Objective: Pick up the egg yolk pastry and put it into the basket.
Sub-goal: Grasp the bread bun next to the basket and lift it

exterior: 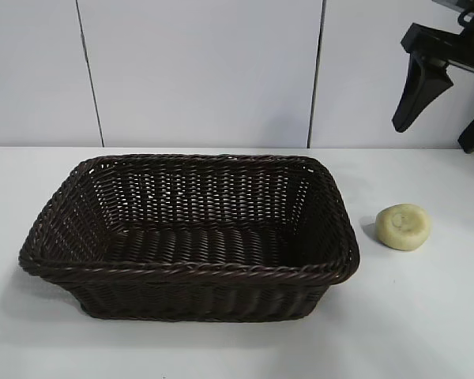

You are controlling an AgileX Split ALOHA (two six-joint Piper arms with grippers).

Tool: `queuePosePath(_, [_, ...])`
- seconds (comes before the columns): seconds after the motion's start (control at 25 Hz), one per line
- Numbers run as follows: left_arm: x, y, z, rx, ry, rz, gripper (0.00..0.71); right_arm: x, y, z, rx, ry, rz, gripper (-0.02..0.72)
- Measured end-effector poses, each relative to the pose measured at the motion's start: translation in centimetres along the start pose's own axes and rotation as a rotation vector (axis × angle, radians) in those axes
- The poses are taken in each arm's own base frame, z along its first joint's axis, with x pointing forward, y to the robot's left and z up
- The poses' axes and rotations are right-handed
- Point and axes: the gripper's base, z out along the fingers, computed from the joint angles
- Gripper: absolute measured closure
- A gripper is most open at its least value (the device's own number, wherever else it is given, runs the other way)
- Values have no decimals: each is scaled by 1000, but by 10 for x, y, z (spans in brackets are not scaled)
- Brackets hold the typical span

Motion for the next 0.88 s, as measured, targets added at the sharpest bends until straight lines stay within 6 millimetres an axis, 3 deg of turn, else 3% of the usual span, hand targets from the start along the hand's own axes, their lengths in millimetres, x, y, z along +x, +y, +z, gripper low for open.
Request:
queuePosePath(0.68, [0, 0, 0, 0, 0, 0, 168, -7, -25, 84, 78, 36, 72, 145])
queuePosePath(0.76, [0, 0, 0, 0, 0, 0, 168, -7, -24, 85, 74, 36, 79, 208])
queuePosePath(0.88, [0, 0, 0, 0, 0, 0, 168, -8, -24, 85, 70, 31, 83, 469])
